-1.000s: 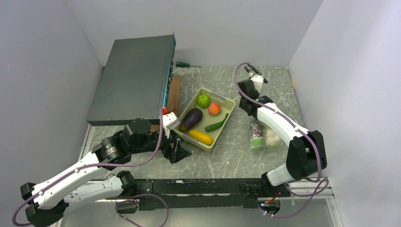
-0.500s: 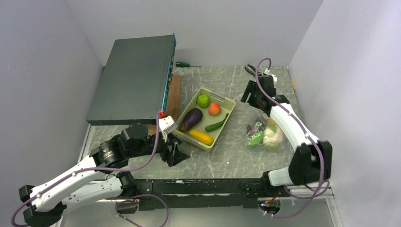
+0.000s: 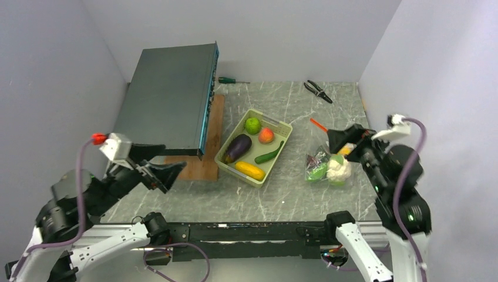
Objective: Place the food in the zip-top bag and seal the zipper
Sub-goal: Reset both arms
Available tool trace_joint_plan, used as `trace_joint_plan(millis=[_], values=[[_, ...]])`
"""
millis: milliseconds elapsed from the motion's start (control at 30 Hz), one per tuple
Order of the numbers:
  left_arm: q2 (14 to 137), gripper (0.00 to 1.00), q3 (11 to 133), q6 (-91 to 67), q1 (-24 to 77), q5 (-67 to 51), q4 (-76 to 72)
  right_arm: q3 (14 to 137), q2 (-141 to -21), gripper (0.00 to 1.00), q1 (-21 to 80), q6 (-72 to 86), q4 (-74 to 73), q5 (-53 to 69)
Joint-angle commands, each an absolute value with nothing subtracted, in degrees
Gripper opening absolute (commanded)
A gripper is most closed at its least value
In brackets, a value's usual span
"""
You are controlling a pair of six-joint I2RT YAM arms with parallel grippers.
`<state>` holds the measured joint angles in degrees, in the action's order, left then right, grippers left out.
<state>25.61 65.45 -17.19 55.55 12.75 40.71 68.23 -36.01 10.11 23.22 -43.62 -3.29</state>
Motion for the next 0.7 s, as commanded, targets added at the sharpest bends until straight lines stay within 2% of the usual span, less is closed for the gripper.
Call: trace_joint_plan(millis=[0,200,600,667], values=[[23.1,1.0,70.56,-13.72,55.48,18.16,43.59,72.38,-30.41,1.0,10.06,22.51,-49.49,-2.9],[19.27,1.0,74.04,-12.99,55.46,10.96,37.28,80.74,-28.69,1.0,10.14,23.52,-56.26,-9.15],[16.09,1.0,77.71,-12.46,55.5,13.38,33.27,87.92,-22.28,1.0,10.07,24.81,-59.66,-18.52],[16.61,1.0,77.87,-12.46,55.46,14.01,33.6,87.67,-22.47,1.0,10.03,23.62,-58.92,-16.98]])
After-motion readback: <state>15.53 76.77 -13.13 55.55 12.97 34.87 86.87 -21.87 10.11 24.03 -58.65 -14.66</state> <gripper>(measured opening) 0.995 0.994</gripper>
